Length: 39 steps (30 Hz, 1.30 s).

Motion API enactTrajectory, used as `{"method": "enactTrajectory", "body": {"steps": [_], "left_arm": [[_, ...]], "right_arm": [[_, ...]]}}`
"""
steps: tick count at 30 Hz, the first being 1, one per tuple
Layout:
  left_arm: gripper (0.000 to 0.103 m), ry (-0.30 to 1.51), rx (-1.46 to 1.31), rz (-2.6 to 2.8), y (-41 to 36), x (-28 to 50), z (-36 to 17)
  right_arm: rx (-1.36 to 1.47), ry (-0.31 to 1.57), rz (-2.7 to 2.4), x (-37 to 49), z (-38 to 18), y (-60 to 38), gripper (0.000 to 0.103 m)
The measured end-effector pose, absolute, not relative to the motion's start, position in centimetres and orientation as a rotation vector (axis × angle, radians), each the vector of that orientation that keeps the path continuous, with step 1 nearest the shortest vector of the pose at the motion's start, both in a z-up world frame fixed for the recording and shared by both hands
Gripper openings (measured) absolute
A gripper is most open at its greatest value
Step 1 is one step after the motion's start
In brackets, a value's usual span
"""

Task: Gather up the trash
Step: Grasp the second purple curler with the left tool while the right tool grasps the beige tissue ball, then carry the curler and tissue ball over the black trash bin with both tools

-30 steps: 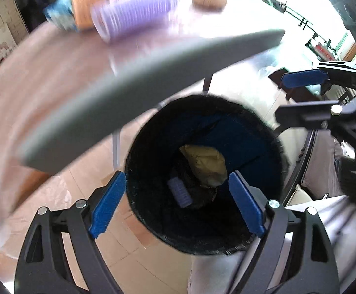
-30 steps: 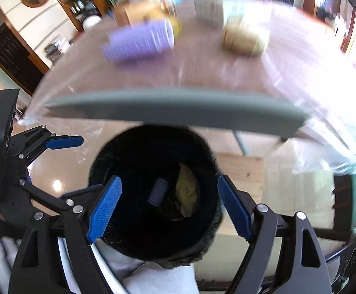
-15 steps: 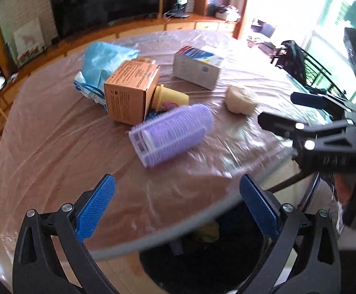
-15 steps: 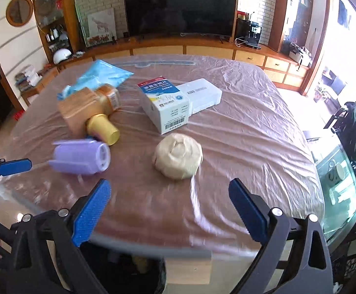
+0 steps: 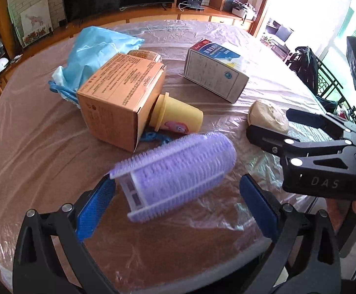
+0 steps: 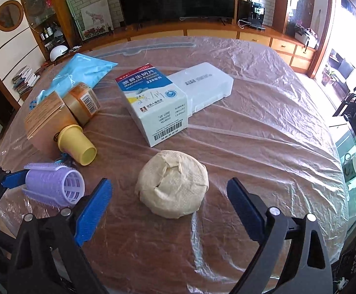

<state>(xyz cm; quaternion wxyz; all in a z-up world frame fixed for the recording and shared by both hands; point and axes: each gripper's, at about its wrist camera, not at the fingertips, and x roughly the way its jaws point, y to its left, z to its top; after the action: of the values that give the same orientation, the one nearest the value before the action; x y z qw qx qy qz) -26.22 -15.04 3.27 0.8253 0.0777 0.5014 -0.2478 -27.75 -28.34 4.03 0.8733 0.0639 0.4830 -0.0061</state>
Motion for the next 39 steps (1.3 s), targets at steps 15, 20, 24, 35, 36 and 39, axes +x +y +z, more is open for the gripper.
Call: {"method": "enactTrajectory", "body": {"steps": [15,20,24,35,36,39], "left_arm": [[0.091,1.057,0.125,-0.546,-13.6,-25.8,3.7],[0.091,1.048,0.138,-0.537,-12.6,-26.6,4.2],[0.091,1.044,0.137,-0.53,-11.6,-27.0,4.5],[0.091,1.029,0.139,-0.521,-10.2,-27.9,4.6],[0.091,1.025,0.142,-0.523,-10.1,-28.0,4.7],[0.091,1.012,0.145,-0.537,-9.7,-28.5,5.0]], "right_arm": [[0.126,0.986,0.031,-29.0,4.1,-27.3,0.052],[0.141,0.983,0.06,-29.8,4.7,-26.9,0.052],[0.138,0.979,0.084,-30.4,5.2,-26.5,0.052],[0.143,0.976,0.125,-31.3,6.1,-25.2,0.051],[0.143,0.973,0.131,-31.5,6.2,-25.1,0.051],[0.153,0.965,0.155,-32.2,6.7,-24.9,0.051]]}}
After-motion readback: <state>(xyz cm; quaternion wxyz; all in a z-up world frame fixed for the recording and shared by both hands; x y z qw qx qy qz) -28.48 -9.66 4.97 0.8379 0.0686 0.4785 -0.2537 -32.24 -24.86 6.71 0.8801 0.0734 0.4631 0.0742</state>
